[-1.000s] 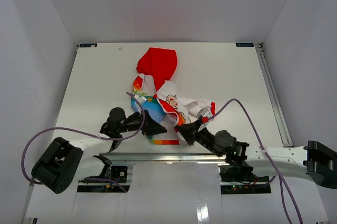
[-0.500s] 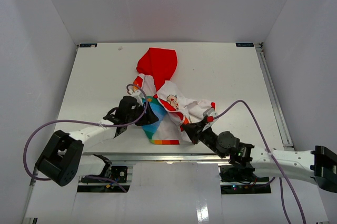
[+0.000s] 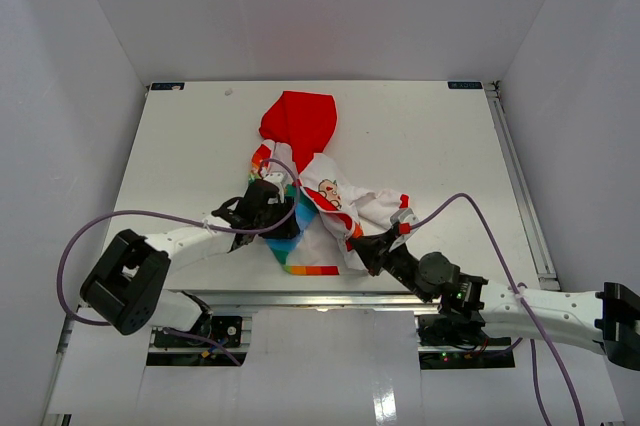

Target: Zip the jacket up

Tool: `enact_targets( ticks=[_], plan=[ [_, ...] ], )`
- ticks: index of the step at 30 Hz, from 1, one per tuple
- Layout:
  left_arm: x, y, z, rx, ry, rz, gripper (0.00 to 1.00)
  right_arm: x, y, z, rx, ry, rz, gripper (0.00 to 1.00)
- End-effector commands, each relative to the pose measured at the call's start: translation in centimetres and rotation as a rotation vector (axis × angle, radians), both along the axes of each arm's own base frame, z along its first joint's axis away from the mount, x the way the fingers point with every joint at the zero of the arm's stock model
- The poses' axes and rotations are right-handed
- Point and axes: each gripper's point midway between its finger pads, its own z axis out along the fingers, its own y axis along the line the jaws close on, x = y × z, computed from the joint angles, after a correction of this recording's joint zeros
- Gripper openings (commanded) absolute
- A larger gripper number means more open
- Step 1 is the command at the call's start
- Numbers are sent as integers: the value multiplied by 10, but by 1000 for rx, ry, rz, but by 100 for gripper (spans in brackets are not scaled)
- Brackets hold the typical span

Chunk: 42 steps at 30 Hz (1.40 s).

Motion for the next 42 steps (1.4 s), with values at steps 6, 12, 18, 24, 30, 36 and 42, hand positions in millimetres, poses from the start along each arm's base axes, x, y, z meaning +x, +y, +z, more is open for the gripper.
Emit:
enact_targets(
  ticks=[6, 12, 18, 24, 30, 36, 42],
  plan=[
    [4, 22, 8, 81, -41, 119, 2, 3, -1, 9, 42, -5, -14, 8],
    [2, 25, 39, 36, -81, 153, 0, 4, -2, 7, 35, -4, -20, 8],
    [-2, 48, 38, 60, -82, 294, 0, 5, -2, 8, 35, -5, -22, 8],
    [-10, 79, 24, 105, -71, 467, 0, 6, -3, 8, 28, -5, -28, 8],
    [-14, 104, 28, 79, -110, 623, 0, 7, -1, 8, 25, -4, -24, 8],
    [-20, 124, 31, 65, -130, 731, 0, 7, -1, 8, 24, -3, -24, 8],
    [-27, 147, 42, -4, -186, 883, 1, 6, 0, 9, 26, -1, -14, 8]
  ],
)
